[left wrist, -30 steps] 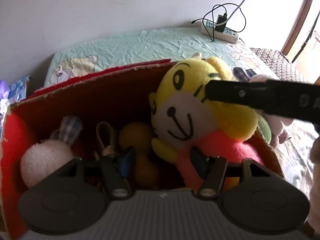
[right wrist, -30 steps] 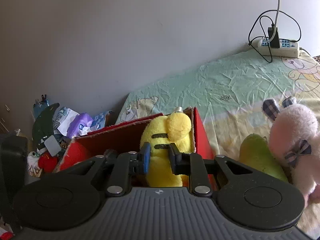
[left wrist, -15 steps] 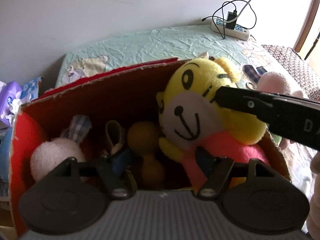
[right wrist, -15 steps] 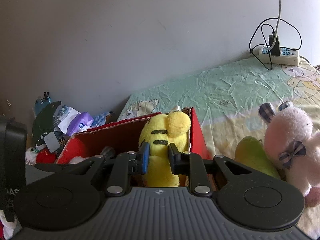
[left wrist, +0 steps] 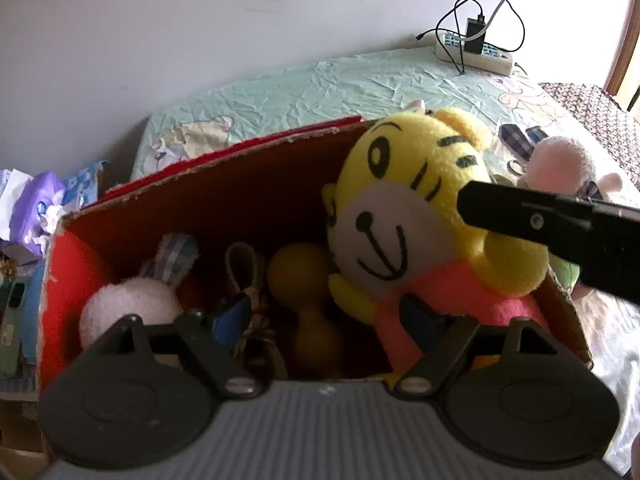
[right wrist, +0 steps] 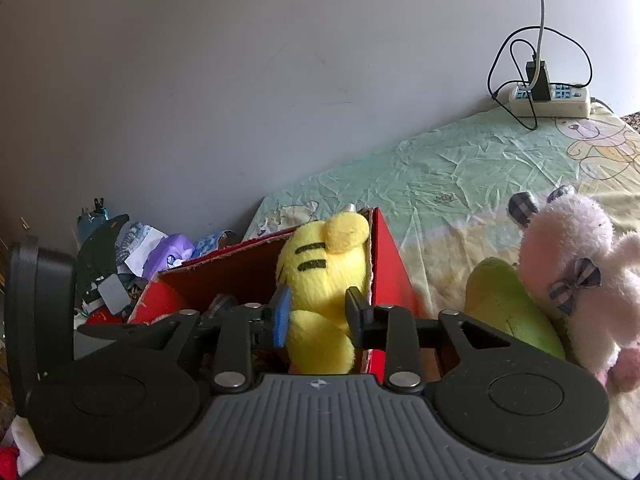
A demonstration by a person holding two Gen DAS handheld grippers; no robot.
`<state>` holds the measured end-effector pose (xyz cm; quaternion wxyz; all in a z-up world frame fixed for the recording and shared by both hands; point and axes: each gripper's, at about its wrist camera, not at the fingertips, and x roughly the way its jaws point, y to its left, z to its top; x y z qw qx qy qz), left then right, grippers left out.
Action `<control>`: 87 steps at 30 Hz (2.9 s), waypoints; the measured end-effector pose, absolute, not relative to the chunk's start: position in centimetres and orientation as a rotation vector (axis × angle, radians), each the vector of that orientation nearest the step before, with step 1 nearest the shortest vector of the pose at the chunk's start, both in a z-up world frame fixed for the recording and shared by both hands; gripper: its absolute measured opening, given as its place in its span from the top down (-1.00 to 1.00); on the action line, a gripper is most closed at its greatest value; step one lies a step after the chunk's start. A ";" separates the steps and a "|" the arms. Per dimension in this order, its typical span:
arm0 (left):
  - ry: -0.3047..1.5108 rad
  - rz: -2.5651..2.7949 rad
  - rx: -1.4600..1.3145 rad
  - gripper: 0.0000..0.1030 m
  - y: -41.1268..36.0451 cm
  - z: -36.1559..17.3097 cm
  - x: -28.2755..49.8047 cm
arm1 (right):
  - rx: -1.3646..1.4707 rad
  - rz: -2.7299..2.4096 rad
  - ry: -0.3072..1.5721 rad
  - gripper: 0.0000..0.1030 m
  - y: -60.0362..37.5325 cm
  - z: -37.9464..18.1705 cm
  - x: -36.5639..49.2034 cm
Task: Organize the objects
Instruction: 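Open the right gripper to release the tiger inside the box, then move the right gripper toward the white bunny beside the green pear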
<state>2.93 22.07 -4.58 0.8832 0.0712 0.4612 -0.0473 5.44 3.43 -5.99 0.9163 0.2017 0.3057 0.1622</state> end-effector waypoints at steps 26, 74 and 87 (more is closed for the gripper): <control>0.928 0.062 0.136 -0.72 22.3 -1.6 -0.4 | 0.431 0.391 0.655 0.27 2.5 -5.2 3.1; 0.928 -0.029 0.087 -0.73 4.2 1.3 -0.1 | 0.501 0.391 0.724 0.27 -16.5 -6.3 2.5; 0.988 -0.071 0.021 -0.64 2.9 -2.7 1.6 | 0.515 0.417 0.773 0.27 -19.2 -7.9 4.0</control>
